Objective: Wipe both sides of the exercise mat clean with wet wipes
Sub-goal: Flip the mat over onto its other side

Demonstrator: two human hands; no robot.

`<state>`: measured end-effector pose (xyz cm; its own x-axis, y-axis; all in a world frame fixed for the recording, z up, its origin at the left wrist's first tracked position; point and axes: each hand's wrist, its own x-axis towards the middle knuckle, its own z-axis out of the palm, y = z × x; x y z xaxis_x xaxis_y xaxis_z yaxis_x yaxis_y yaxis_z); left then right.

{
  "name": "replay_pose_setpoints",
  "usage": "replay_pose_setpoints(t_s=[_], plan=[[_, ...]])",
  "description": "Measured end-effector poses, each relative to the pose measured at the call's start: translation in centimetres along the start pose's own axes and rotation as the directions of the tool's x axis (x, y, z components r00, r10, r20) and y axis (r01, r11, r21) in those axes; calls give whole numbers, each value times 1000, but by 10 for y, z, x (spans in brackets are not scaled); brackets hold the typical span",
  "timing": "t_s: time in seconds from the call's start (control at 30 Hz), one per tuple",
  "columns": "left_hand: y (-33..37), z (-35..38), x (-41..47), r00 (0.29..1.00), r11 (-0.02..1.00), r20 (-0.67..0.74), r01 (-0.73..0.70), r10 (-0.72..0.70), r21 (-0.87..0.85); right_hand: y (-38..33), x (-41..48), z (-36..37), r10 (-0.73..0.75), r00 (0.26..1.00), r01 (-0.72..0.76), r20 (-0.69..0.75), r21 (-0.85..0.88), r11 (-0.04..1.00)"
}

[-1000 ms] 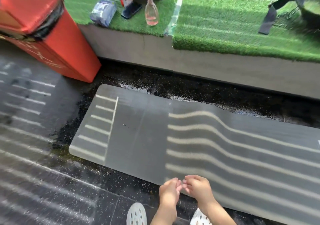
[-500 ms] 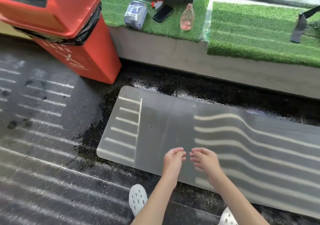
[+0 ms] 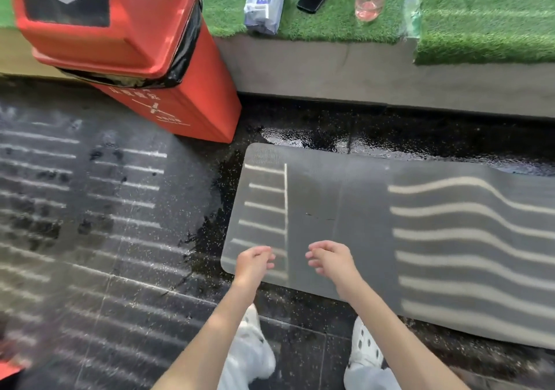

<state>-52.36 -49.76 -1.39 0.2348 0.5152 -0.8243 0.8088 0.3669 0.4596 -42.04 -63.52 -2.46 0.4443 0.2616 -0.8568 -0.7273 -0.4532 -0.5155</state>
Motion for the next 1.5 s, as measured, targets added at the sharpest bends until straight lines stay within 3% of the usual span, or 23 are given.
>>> replay_pose_setpoints(t_s=[0.23, 0.33, 0.53, 0.7, 0.83, 0.93, 1.2, 1.4, 1.47, 1.5], plan=[[0, -57, 124, 997, 996, -17, 77, -76, 43, -5, 63, 91, 136, 985, -123, -108, 122, 985], [-5, -80, 218, 998, 981, 14, 55, -59, 184, 11, 117, 150, 175, 969, -132, -176, 228, 965], [-39, -92, 423, 999, 901, -46, 8, 14, 434, 75, 272, 259, 200, 964, -129, -174, 349, 928], [-79, -75, 536, 997, 823, -58, -16, 59, 568, 134, 369, 294, 333, 935, -213, -120, 558, 802], [-111, -68, 564, 984, 841, -108, -62, 142, 538, 182, 393, 301, 309, 932, -195, -189, 458, 867], [-122, -71, 570, 979, 819, -40, -143, 199, 555, 196, 400, 304, 305, 928, -194, -214, 422, 886], [-102, -86, 553, 958, 756, 69, -262, 278, 600, 161, 425, 307, 122, 934, -13, -336, 309, 951], [-90, -95, 540, 951, 755, 69, -282, 301, 592, 150, 425, 317, 76, 945, -4, -319, 221, 975], [-88, -99, 538, 949, 756, 61, -285, 310, 590, 155, 419, 320, 6, 929, 28, -371, 88, 996], [-86, -101, 536, 945, 751, 60, -292, 320, 592, 157, 416, 320, -81, 904, 60, -419, -64, 996]])
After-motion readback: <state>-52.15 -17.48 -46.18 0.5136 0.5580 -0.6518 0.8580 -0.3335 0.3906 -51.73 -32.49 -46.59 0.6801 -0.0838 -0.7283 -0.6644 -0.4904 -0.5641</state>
